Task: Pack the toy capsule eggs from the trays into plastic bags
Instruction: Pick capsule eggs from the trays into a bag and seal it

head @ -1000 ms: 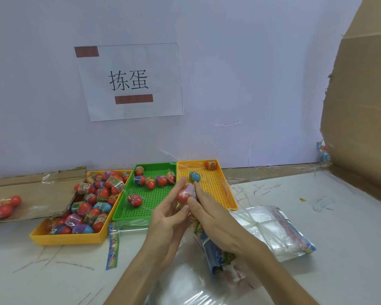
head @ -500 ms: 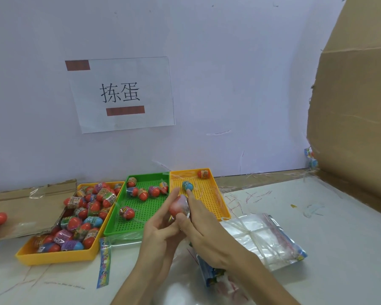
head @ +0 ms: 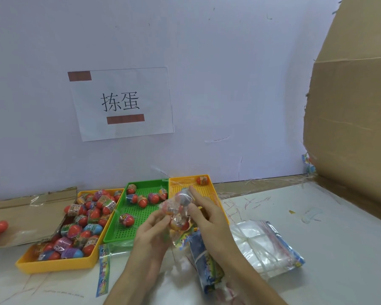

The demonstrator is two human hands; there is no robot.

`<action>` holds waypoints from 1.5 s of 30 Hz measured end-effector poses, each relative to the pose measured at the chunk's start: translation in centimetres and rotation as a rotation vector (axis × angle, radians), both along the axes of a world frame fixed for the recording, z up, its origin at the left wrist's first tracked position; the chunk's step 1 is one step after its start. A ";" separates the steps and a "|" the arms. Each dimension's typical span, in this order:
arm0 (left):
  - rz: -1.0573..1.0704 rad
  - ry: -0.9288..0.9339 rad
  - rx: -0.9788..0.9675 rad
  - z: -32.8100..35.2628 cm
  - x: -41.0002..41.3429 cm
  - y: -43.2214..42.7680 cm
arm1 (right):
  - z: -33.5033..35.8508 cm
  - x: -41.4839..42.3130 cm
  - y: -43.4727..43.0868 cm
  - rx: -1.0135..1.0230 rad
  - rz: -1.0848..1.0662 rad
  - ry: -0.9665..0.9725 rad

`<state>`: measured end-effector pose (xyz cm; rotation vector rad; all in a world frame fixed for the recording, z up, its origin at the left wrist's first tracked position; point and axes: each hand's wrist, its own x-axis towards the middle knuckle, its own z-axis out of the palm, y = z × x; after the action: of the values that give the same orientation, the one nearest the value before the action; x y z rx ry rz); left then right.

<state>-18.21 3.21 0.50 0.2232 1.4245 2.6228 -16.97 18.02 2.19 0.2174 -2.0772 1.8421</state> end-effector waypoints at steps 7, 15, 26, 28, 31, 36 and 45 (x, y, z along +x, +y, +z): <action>-0.097 -0.038 0.177 -0.2 0.0 -0.2 | -0.3 -0.6 0.5 -0.603 0.173 -0.215; -0.046 -0.030 0.096 -0.7 0.3 0.8 | 0.9 -0.3 0.9 -0.714 0.205 -0.343; -0.024 -0.068 0.136 0.0 0.4 -0.4 | 0.5 -0.5 1.4 -0.839 0.406 -0.466; -0.013 -0.077 0.135 0.0 0.4 -0.4 | 0.6 -0.3 1.0 -0.787 0.365 -0.449; 0.002 -0.098 0.122 0.3 0.5 -0.4 | 0.9 -0.5 1.1 -0.558 0.195 -0.388; 0.091 -0.093 -0.001 0.4 0.4 -0.1 | 1.6 -0.1 2.3 -0.245 0.232 -0.255; 0.129 0.064 -0.043 0.2 0.0 -0.9 | 1.2 -0.1 2.4 -0.243 0.143 -0.275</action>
<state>-18.24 2.27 0.72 0.2191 1.5643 2.7060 -17.06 20.41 3.43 0.0526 -2.0259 2.3030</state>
